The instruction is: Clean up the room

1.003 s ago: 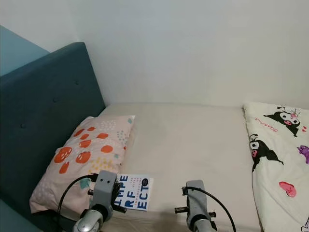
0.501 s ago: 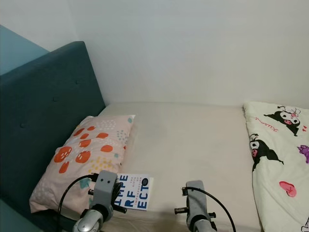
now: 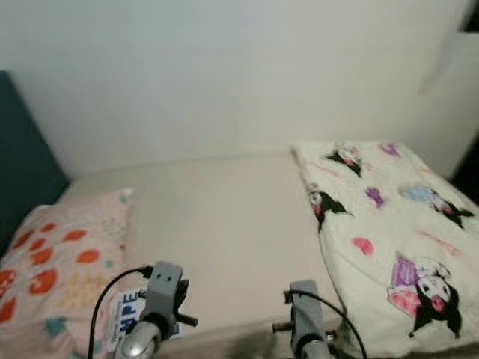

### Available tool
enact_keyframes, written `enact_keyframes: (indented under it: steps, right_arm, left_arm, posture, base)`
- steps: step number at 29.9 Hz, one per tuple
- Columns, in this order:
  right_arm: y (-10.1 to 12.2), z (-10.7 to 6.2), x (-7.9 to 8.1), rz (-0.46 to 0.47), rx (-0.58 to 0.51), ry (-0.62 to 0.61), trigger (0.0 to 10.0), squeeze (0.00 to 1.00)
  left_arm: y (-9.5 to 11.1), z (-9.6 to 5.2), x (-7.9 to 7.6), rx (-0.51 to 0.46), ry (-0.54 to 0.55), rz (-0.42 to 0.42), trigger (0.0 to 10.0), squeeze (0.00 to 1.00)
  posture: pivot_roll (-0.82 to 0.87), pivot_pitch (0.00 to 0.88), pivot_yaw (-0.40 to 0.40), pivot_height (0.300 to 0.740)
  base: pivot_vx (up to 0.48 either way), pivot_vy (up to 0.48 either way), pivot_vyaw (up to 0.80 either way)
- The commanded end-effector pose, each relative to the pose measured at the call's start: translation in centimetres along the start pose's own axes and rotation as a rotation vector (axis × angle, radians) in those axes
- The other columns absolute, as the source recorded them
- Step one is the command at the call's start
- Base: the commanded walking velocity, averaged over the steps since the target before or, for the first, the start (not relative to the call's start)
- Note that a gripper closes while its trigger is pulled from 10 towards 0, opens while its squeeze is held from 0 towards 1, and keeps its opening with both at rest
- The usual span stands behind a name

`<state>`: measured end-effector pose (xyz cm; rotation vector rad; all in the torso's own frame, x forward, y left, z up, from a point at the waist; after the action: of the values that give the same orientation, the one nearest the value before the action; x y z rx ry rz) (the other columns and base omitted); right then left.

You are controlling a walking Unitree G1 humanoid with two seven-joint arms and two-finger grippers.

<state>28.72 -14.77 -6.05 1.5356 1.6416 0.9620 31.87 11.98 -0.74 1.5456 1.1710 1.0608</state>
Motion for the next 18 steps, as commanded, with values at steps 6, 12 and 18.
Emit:
enact_keyframes:
  steps: [6,12,18]
  right_arm:
    - [0.1,0.0,0.1,-0.007,-0.002,0.016,10.0,0.0]
    - [0.3,0.2,0.4,-0.011,-0.002,0.026,10.0,0.0]
    - [0.6,0.3,0.7,-0.038,-0.011,0.051,10.0,0.0]
  left_arm:
    - [-0.3,-0.1,0.4,0.009,0.023,-0.01,10.0,0.0]
    - [-0.3,-0.2,1.3,0.007,0.06,-0.019,10.0,0.0]
    - [-0.3,-0.2,1.5,0.006,0.077,-0.021,10.0,0.0]
  posture:
    - [0.0,0.034,0.02,0.74]
    - [0.0,0.03,0.019,0.74]
    - [0.01,0.023,0.015,0.74]
  base:
    - [0.0,0.0,-0.4]
    - [0.0,0.0,0.0]
    - [0.0,0.0,0.0]
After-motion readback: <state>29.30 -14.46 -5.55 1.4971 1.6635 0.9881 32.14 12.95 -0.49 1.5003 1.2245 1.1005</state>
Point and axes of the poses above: a point about 5 cm out from each wrist's last joint towards the gripper, its own z axis pointing out of the wrist towards the gripper, its own y axis along the axis of the wrist's last joint, x = y × z, the point moved 6 cm from there along z, pointing out of the wrist towards the gripper, and after that the axes turned 3 degrees about z, right-handed, at the moved point
